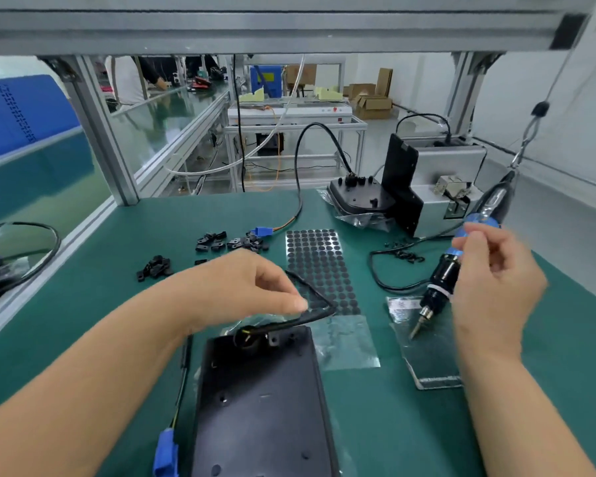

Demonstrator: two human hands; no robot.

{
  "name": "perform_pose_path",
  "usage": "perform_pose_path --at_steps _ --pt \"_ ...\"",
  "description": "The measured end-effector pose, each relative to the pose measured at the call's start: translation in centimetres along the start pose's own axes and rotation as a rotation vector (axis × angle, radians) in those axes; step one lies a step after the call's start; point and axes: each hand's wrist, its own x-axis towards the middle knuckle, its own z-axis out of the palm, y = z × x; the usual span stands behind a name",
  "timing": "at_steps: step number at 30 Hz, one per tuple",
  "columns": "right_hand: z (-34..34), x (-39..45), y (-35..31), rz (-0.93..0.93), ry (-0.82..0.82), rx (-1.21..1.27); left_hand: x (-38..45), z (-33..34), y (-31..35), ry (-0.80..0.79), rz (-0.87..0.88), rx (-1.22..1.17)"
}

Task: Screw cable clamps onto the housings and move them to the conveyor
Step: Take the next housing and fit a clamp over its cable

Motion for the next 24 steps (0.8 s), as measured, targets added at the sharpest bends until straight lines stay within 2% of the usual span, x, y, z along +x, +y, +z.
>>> perform_pose_path --at_steps 3,7,12,18,21,24 --pt "-0.4 0.6 0.8 0.103 0.096 0.009 4.9 1.7 3.0 0.148 0.046 0.020" --pt "-0.7 1.3 1.6 0.205 0.194 -0.016 12.2 5.4 7.3 0.204 0.144 0.183" --pt "-0.7 1.7 2.6 0.411 0.085 0.021 18.6 9.4 10.3 0.248 0.231 0.439" --pt "-0.6 1.8 3.4 0.442 0.023 0.009 20.9 11.9 10.9 0.193 0.247 0.850" --pt "-0.3 1.9 3.7 0.463 -0.001 0.017 20.6 11.7 10.6 0.188 0.241 0.904" --pt "0.1 1.9 3.7 0.489 -0.029 0.056 20.1 11.0 9.8 0.225 0.216 0.839"
